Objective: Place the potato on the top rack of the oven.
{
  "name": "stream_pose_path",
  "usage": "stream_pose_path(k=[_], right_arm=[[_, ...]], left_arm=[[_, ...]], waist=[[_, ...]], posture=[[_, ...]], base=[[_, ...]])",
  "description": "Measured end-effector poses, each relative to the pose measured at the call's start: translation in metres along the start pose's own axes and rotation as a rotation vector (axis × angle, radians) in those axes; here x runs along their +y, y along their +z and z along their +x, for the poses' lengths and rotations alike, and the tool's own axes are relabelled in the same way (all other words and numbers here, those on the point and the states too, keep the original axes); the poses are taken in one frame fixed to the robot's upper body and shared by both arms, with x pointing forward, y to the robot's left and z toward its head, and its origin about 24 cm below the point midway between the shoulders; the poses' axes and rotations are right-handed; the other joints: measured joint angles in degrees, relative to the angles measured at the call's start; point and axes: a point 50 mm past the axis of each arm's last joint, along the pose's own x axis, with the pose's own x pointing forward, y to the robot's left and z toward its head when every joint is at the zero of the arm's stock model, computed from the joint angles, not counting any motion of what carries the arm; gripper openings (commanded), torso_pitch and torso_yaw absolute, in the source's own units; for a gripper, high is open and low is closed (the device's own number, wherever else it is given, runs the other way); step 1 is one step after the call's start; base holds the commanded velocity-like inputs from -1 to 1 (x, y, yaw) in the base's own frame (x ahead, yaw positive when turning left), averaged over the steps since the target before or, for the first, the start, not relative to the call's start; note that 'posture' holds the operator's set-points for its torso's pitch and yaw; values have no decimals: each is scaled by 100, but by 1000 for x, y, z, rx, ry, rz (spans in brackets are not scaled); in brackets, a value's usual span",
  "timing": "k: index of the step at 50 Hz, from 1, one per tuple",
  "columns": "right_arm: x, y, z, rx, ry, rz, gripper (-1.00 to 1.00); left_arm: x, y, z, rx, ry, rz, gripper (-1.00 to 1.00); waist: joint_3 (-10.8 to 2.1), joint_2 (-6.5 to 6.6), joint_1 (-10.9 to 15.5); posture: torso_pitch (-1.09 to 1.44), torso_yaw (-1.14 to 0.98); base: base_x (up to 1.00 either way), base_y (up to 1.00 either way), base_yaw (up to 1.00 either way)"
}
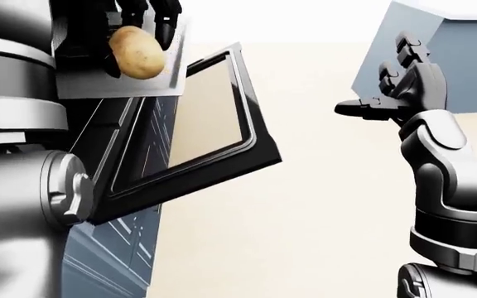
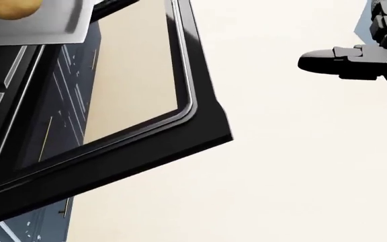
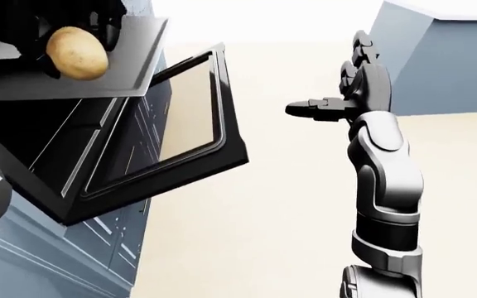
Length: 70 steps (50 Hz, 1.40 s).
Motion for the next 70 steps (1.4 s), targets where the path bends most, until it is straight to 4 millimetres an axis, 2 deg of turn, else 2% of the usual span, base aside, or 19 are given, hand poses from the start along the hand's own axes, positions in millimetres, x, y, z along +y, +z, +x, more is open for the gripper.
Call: stream_pose_path(k=[4, 8, 10, 12, 14, 17, 20, 27, 36, 43, 49, 50, 54, 59, 61, 62, 65, 67, 70], right_arm=[[1, 3, 0, -15, 9, -2, 100], [-1, 7, -1, -40, 0, -4, 100], [-6, 6, 0, -36, -20, -5, 100], [-10, 5, 0, -34, -41, -10, 100], [-10, 5, 1, -27, -47, -13, 100], [-8, 2, 1, -10, -40, -16, 100], [-6, -1, 1, 6, -33, -16, 100], [0, -4, 2, 19, -7, -15, 100], [-3, 4, 0, -31, -15, -14, 100], [-4, 0, -1, -24, -15, -24, 100], [-8, 8, -1, -51, -37, -23, 100], [-6, 8, -1, -56, -29, -20, 100], [2, -1, -1, -24, 9, -19, 100], [0, -2, 0, -16, -2, -23, 100], [-1, 1, 1, -31, -7, -30, 100], [-3, 2, 1, -38, -17, -35, 100], [-9, -4, 1, -16, -51, -35, 100], [-9, -10, 2, 13, -57, -38, 100], [-7, -11, 1, 22, -48, -41, 100]], left_arm=[[2, -1, -1, 9, -6, -1, -95], [11, 4, -7, -5, 39, 21, -95], [12, 9, -6, -22, 46, 32, -95], [15, 12, -7, -32, 58, 45, -95], [13, 11, -6, -32, 58, 37, -95], [5, 7, 0, -21, 18, 19, -95], [0, 4, 3, -11, -8, 11, -95], [1, -2, -1, 9, -7, -4, -95], [6, 0, -4, 0, 22, 3, -95], [3, 1, -1, 1, 2, 5, -95], [13, 9, -7, -23, 53, 28, -95], [12, 8, -7, -22, 55, 25, -95], [-1, -5, -3, 8, 4, -8, -95], [-1, -9, -6, 23, 8, -13, -95], [5, -6, -9, 20, 22, -9, -95], [7, -3, -9, 10, 31, -4, -95], [7, 3, -5, -13, 30, 13, -95], [0, 0, -1, -10, 7, 2, -95], [-6, -8, 1, 12, -27, -20, -95]], waist=[[63, -15, 23], [63, -176, 16], [72, -82, -37], [41, -209, -14], [85, -226, 1], [179, -105, -32], [142, 175, -93], [99, -63, -8], [35, -92, -3], [159, 276, -22], [-57, 497, -113], [-13, 437, -85], [72, 446, -26], [97, 70, 59], [5, -173, 60], [-31, -204, 23], [185, -312, -12], [271, -293, 7], [293, -131, 6]], posture=[[0, 0], [0, 0], [0, 0], [0, 0], [0, 0], [0, 0], [0, 0], [0, 0], [0, 0], [0, 0], [0, 0], [0, 0], [0, 0], [0, 0], [0, 0], [0, 0], [0, 0], [0, 0], [0, 0]], base=[[35, 0, 0], [48, 0, 0], [25, 0, 0], [0, 0, 0], [0, 0, 0], [0, 0, 0], [0, 0, 0], [0, 0, 0], [1, 0, 0], [37, 0, 0], [51, 0, 0], [51, 0, 0], [51, 0, 0], [50, 0, 0], [29, 0, 0], [0, 0, 0], [0, 0, 0], [0, 0, 0], [0, 0, 0]])
